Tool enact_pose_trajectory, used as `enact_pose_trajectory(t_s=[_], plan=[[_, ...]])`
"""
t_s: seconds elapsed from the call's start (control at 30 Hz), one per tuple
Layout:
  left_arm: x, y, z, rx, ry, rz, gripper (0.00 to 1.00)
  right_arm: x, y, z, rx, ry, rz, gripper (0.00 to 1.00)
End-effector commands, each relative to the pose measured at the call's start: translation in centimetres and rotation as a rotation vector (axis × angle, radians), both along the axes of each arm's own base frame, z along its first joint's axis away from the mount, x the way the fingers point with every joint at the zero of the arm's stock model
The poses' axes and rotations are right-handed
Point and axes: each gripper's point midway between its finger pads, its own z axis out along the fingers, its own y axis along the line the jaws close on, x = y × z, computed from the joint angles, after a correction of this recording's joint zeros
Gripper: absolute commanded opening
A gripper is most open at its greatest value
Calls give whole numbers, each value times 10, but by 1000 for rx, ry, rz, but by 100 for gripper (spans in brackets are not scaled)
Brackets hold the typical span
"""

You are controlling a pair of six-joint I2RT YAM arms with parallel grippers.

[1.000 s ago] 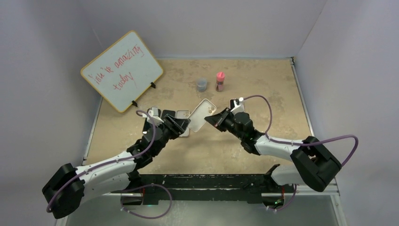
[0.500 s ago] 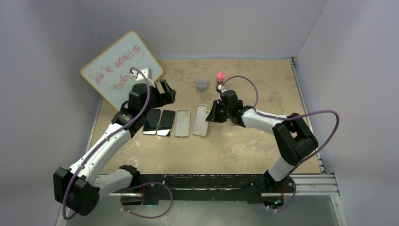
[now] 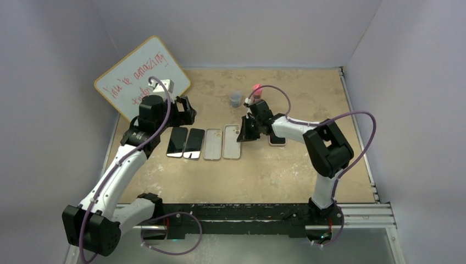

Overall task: Take the phone out of the phone case
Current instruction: Place the phone case at the center of the board.

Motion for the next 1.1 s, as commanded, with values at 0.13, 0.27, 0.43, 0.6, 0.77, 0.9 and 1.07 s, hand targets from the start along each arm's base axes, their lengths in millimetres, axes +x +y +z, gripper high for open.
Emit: enact_pose_trajectory(t_s=[0.13,0.27,0.43,0.6,0.77,0.9,1.07], plan=[[-8,3,22,21,-82,-31,90,-19,12,-12,-1,121,65,16],[-10,1,24,13,-90,-41,90,-15,8,-9,-21,99,49,37],[-12,-1,28,20,-104,-50,90,-9,-11,13,-101,28,17,63],[-17,-2,32,43,-123,-58,91,14,-61,46,-266,-157,-107,82],[-21,-1,38,64,-147,-49,91,27,-120,72,-366,-276,-261,99],[-24,-3,41,72,-160,-56,91,34,-152,72,-372,-263,-320,99],[-28,-3,44,83,-177,-54,91,43,-181,59,-420,-239,-379,99]])
